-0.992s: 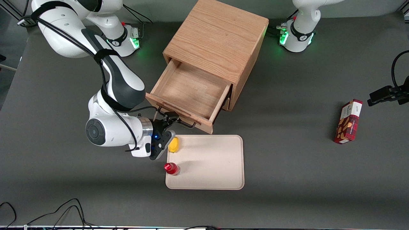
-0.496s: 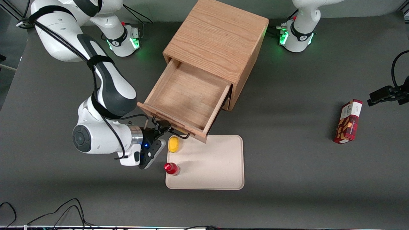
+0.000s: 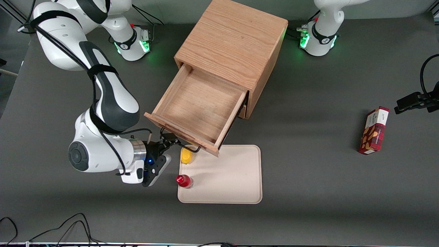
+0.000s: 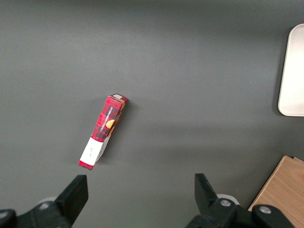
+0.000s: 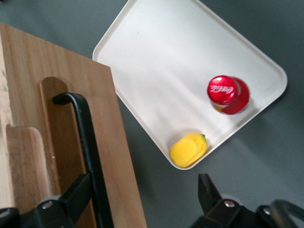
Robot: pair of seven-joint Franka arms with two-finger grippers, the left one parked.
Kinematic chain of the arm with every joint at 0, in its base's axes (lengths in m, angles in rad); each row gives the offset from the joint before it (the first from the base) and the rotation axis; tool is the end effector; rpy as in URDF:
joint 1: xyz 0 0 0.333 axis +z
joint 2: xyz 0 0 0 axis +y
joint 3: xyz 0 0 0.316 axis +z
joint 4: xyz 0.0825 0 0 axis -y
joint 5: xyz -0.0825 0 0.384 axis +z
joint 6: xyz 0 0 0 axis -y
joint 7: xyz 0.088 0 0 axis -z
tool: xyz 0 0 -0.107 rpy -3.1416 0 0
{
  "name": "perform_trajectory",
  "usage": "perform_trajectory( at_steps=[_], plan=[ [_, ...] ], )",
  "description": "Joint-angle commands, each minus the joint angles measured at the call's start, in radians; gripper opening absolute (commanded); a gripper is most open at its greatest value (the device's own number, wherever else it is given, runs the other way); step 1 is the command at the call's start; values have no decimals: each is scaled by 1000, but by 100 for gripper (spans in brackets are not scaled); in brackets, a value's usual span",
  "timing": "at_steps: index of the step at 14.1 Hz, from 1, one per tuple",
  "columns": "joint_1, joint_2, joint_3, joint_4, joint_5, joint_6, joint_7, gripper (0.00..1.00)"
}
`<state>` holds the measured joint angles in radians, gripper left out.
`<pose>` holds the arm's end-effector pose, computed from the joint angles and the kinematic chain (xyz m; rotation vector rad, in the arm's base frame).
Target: Open upper drawer
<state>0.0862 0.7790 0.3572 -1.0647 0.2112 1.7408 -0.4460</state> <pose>0.7024 0.2586 0.3897 -2.4928 -0.9912 0.0717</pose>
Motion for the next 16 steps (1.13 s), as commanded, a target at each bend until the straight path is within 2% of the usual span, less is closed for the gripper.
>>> perform_trajectory(
  at_steps=[1,2,4,6,8,9,12,14,16],
  plan=[
    [6,-12,-4,63,-21,-38,-17,100],
    [10,-39,-6,62,-32,-38,-16,100],
    [7,-101,2,58,-97,-43,-16,100],
    [6,-191,-7,55,-122,-120,-7,100],
    [9,-295,-7,46,-257,-202,36,100],
    [6,-337,-7,46,-275,-254,85,100],
    [-3,-504,-30,5,-306,-378,240,100],
    [-16,-648,-75,-73,-315,-414,267,100],
    [-20,-731,-156,-89,-270,-451,270,100]
  ],
)
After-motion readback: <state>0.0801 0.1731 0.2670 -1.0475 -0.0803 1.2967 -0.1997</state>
